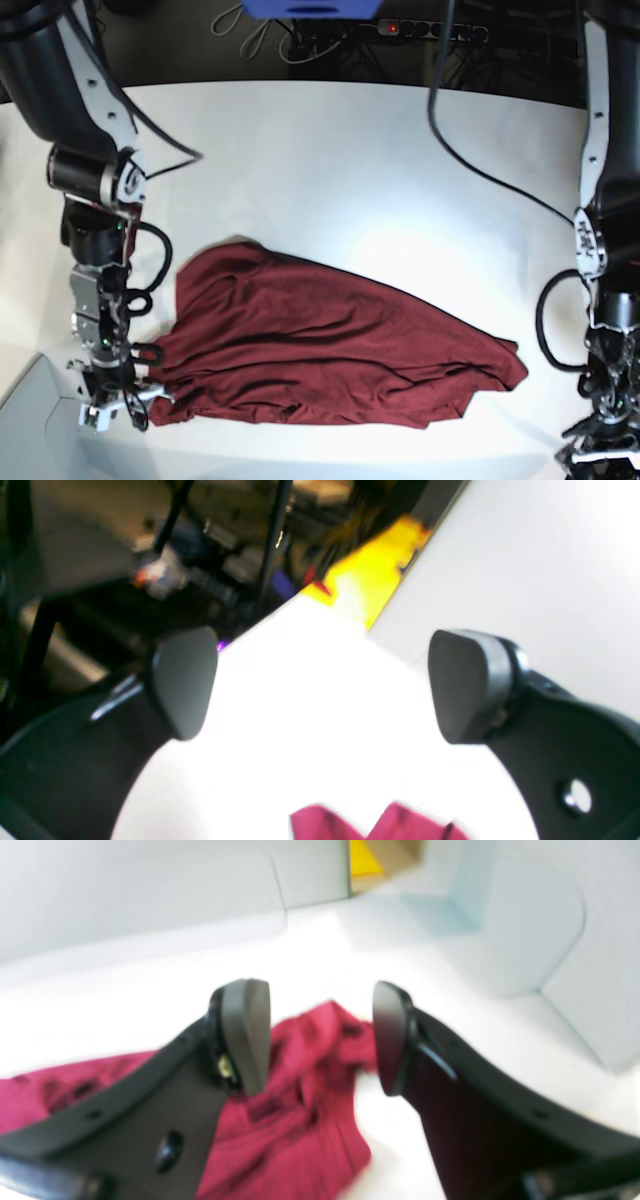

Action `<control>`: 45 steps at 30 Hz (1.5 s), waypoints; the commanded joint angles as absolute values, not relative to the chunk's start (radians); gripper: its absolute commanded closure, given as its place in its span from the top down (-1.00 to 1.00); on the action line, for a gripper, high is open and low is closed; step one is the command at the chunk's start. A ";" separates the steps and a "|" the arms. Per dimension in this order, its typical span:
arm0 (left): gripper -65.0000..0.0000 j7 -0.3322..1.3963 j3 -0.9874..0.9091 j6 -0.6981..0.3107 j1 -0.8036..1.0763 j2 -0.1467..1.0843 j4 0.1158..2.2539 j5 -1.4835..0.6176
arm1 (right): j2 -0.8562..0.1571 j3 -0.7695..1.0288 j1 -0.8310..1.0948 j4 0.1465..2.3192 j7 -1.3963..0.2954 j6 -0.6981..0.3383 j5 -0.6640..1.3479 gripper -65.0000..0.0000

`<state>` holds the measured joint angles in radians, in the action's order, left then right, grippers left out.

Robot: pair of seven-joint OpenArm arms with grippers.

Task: Layout the t-shirt on the table in an organized manner, then fold the t-shirt properly
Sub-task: 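Lower the shirt onto the table and open both grippers, then move the right gripper over the crumpled shirt and grasp fabric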

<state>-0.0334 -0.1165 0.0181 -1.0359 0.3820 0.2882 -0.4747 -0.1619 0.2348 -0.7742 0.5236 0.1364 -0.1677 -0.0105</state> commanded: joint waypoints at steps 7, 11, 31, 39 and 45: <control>1.00 -0.058 -0.119 0.004 -0.954 0.432 0.303 -0.473 | -0.124 0.236 -0.516 0.960 0.053 -0.176 0.001 0.02; 1.00 -0.058 -0.119 0.002 -0.892 0.437 0.303 -0.470 | -0.059 0.236 -0.321 1.205 0.001 -0.177 0.001 0.02; 1.00 -0.058 -0.127 0.008 -0.521 0.496 0.674 -0.476 | 0.124 0.073 0.097 1.363 -0.021 -0.177 0.001 0.27; 1.00 -0.058 -0.211 0.004 -0.447 0.492 0.679 -0.478 | 0.119 0.073 -0.008 1.219 -0.018 -0.174 0.001 0.25; 1.00 -0.058 -0.285 0.004 -0.412 0.493 0.679 -0.478 | 0.097 0.067 -0.038 1.190 -0.015 -0.174 0.001 -0.26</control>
